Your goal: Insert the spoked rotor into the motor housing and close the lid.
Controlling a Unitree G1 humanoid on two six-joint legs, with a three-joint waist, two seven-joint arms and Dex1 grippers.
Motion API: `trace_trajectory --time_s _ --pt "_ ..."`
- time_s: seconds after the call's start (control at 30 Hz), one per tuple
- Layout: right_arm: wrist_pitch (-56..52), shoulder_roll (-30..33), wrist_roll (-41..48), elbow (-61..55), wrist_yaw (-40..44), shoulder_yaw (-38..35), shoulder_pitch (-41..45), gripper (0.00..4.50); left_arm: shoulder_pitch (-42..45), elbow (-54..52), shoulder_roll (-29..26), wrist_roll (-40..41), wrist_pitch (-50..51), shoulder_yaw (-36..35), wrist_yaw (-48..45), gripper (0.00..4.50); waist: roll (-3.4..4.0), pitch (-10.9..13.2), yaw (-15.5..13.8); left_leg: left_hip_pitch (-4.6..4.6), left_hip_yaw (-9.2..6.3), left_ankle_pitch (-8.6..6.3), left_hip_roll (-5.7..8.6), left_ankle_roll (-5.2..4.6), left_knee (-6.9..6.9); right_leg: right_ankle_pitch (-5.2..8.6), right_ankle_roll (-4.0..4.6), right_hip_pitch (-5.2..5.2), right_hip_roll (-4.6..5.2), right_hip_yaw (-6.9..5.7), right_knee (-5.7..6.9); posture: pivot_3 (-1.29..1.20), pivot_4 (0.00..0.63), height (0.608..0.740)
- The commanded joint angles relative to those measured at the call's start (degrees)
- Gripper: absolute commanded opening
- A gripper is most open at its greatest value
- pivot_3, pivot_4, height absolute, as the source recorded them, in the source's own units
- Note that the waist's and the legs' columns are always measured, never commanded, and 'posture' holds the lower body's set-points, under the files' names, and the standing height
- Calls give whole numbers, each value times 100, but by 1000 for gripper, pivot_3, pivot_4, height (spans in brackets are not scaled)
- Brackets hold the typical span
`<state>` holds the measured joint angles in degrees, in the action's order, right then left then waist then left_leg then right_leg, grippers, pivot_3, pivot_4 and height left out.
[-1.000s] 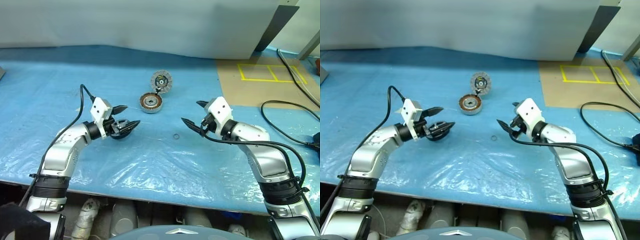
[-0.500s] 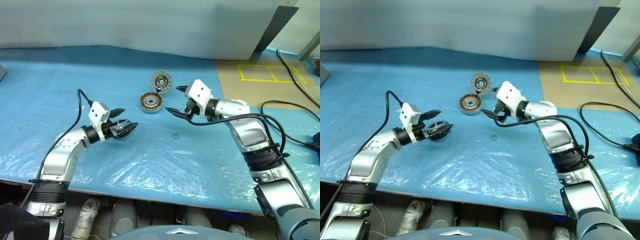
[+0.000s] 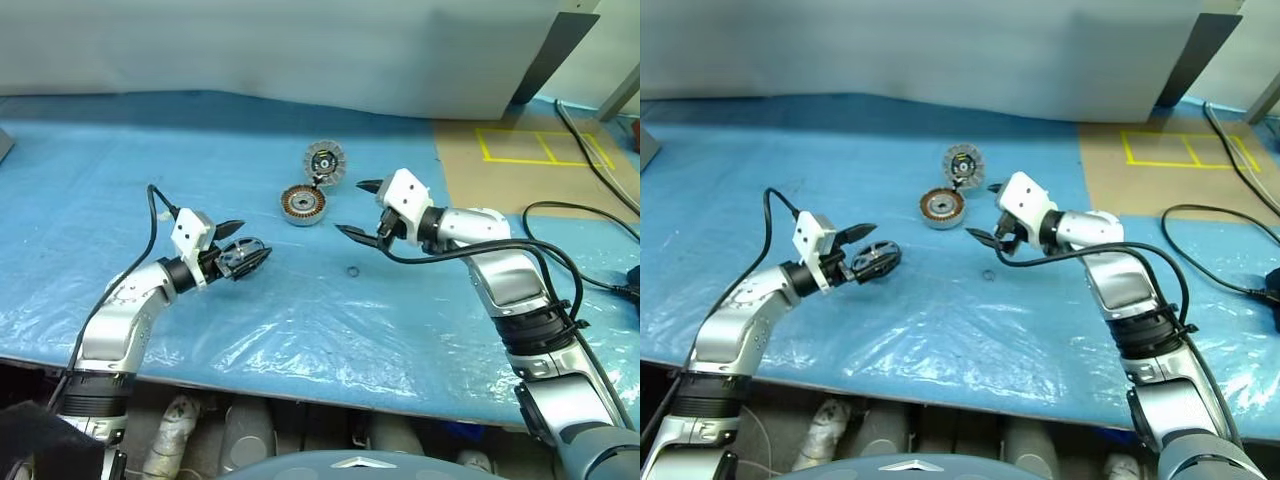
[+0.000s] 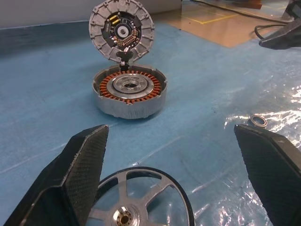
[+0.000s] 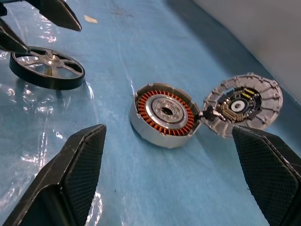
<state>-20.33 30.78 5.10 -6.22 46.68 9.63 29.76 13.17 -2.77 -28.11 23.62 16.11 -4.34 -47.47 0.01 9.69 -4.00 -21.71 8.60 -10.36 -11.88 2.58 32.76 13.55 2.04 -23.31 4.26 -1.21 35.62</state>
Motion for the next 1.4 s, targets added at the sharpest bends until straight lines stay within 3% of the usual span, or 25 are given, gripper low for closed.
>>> trace_trajectory --time_s 0.03,0.2,0.47,0.67,0.73,0.9,1.4 --pt "39 -28 63 -115 22 -40 174 4467 121 -20 16 49 -100 -8 -89 4500 0 0 23 2 0 0 0 0 0 0 0 0 0 1 1 0 150 740" --pt "571 -385 -360 1102 316 596 1055 4467 102 -59 88 33 -54 18 -30 4500 0 0 149 7 1 0 -1 0 0 0 1 -3 -2 3 9 0 150 740" --pt "1496 -1520 -976 5011 668 1136 3257 4467 -471 -524 -18 100 61 -140 34 4500 0 0 167 -31 2 0 -5 -1 0 7 14 -38 -2 -7 11 0 150 740" --pt "2048 -2114 -1569 7167 649 1314 4327 4467 -832 -936 -24 166 177 -192 179 4500 0 0 153 -87 0 13 -13 -25 8 6 17 -80 0 -23 20 0 150 740" --pt "2051 -2268 -1644 7497 876 1292 4479 4467 -947 -1069 -12 200 234 -207 236 4500 0 0 158 -99 0 13 -19 -26 11 9 21 -91 -2 -28 27 0 150 740" --pt "2195 -2499 -2032 7968 531 1313 4713 4467 -1120 -1233 43 176 242 -160 390 4500 2 2 157 -100 0 12 -37 -26 26 18 37 -98 -7 -37 51 0 150 740" --pt "2252 -2917 -2580 8278 -209 1283 4932 4467 -1307 -1450 111 177 282 -60 582 4500 14 8 157 -75 14 -2 -49 -6 52 28 54 -100 -7 -26 109 0 150 740"
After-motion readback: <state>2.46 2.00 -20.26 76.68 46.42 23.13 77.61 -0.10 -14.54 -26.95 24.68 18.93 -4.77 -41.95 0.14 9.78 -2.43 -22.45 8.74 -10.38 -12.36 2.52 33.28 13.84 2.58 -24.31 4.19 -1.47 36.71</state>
